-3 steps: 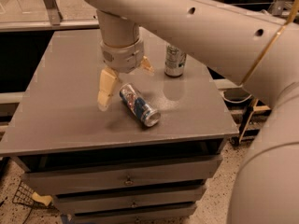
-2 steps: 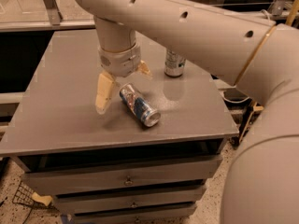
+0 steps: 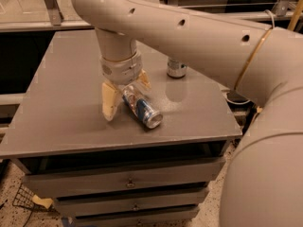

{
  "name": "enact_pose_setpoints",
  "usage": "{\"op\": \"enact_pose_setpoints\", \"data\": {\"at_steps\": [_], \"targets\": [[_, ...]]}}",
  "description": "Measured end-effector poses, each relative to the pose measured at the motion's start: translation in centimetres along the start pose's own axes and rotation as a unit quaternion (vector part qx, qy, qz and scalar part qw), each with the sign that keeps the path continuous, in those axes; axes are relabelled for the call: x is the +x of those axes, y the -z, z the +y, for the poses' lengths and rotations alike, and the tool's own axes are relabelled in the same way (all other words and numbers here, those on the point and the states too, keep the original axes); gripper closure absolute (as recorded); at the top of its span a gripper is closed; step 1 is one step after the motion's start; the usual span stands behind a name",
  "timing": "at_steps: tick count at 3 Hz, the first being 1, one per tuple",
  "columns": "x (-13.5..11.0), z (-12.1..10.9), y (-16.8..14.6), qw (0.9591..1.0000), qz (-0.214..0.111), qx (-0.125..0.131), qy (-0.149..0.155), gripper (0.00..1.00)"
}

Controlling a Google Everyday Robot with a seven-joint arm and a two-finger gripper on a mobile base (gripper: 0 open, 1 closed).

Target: Place redbull can upright

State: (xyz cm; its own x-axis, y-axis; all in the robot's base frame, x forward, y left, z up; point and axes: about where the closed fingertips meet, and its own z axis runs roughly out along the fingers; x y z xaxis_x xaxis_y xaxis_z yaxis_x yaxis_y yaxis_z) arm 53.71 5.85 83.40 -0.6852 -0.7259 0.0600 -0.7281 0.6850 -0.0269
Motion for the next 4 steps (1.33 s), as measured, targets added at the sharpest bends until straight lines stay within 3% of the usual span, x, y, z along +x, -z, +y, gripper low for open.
{"op": "enact_pose_setpoints", "data": {"at_steps": [1,2,3,4], "targets": [[0.1,-0.5,0.0,0.9998,-0.019,0.004,0.005,0.49],[0.1,-1.3,0.4,0.9991,-0.039,0.01,0.012,0.72],[1.1,-1.9,1.9,0.9937,-0.101,0.01,0.047,0.96],[1.9,-2.4,3.8,0.9762,-0.199,-0.012,0.086,1.0]]}}
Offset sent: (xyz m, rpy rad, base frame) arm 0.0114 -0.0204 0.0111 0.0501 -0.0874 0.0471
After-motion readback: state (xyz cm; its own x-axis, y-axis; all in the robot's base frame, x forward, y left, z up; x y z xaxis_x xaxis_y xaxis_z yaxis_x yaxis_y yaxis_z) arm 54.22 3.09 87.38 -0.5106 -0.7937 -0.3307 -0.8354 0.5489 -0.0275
